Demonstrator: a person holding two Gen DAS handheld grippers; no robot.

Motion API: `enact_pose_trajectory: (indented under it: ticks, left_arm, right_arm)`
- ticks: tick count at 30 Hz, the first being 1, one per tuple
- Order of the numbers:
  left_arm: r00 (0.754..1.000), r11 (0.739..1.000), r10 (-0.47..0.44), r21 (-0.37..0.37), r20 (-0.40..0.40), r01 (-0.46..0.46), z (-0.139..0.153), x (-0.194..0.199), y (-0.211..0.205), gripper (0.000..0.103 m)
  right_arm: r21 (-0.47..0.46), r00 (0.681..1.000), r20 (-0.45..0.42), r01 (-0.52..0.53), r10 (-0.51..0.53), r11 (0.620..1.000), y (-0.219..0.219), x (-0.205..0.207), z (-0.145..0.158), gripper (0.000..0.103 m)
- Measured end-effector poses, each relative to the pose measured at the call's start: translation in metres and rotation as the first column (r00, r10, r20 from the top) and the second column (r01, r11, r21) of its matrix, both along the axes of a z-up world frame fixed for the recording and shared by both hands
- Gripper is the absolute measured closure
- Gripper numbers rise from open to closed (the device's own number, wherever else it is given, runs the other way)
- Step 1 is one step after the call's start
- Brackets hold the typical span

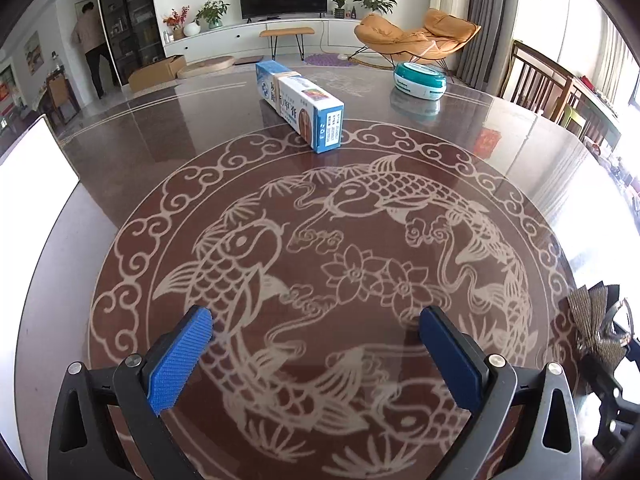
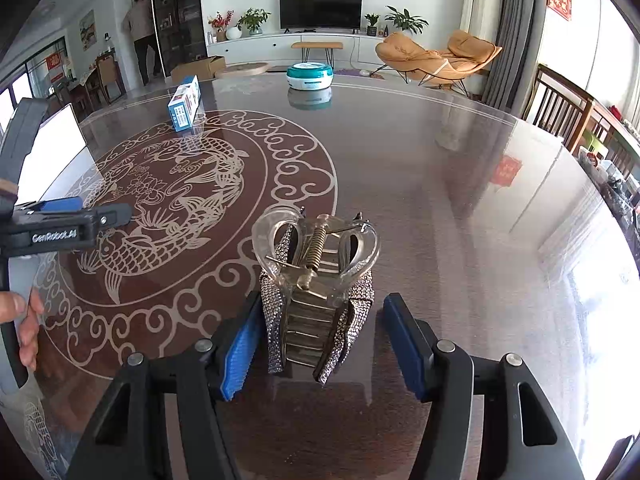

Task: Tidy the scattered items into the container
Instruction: 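Move the left gripper to the twine-tied blue-and-white box and grasp it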

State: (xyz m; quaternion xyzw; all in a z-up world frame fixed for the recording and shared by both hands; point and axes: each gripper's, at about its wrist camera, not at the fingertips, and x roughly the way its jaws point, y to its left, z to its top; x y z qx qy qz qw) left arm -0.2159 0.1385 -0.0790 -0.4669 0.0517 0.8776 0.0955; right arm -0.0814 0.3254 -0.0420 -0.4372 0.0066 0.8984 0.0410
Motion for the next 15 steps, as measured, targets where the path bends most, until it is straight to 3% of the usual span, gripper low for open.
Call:
enact_pose_trajectory:
  ticks: [8, 15]
  left_arm:
    - [1.000, 1.000, 0.025, 0.000, -0.002, -0.025, 0.000, -0.070, 0.040, 0.000]
    - [0.994, 0.994, 0.106, 0.003, -0.006, -0.106, -0.002, -0.135, 0.044, 0.000]
  right_arm:
    - [-0.001, 1.000, 0.000, 0.000, 0.000, 1.000, 0.000, 0.000, 0.000, 0.042]
    - [-0.001, 1.000, 0.000, 0.000, 0.000, 1.000, 0.000, 0.000, 0.000, 0.042]
